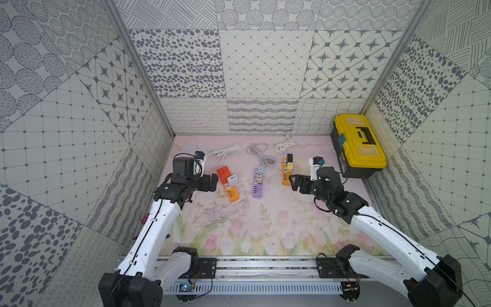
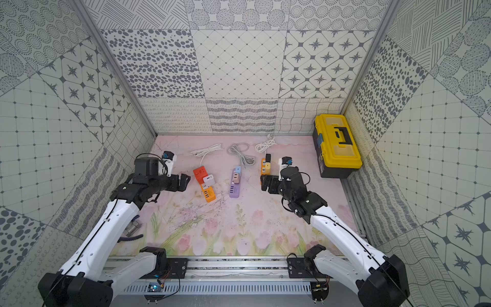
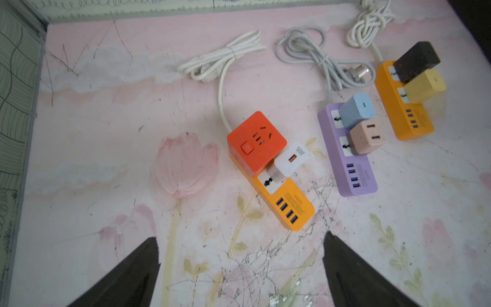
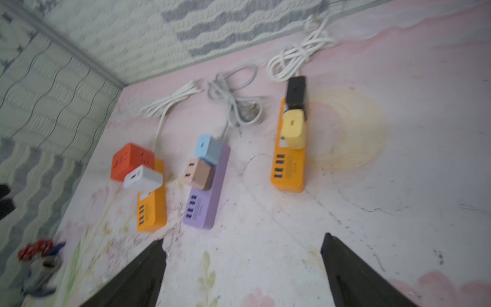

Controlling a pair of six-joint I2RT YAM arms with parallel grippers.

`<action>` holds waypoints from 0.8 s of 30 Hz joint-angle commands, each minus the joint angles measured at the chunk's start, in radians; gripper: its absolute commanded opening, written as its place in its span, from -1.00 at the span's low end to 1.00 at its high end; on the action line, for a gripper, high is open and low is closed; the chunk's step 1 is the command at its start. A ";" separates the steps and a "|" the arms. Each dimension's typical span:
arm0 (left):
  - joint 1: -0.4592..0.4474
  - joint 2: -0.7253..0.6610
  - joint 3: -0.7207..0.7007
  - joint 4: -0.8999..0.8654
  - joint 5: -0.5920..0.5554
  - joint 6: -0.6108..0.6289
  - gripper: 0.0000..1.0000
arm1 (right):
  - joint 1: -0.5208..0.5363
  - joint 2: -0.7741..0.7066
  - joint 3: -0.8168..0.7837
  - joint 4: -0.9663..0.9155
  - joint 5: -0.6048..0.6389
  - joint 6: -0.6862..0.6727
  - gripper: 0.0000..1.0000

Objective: Pull the plug off the socket
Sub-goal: Move the socket to the center of the board.

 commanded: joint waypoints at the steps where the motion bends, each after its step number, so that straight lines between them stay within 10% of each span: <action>1: 0.045 0.027 0.014 -0.248 -0.007 -0.024 0.98 | 0.184 0.131 0.109 -0.139 0.111 -0.016 0.88; 8: 0.259 -0.016 0.012 -0.251 0.125 0.003 0.98 | 0.383 0.444 0.312 -0.123 0.014 -0.022 0.80; 24: 0.272 -0.013 -0.019 -0.249 0.172 0.030 0.98 | 0.431 0.975 0.756 -0.172 -0.015 -0.071 0.67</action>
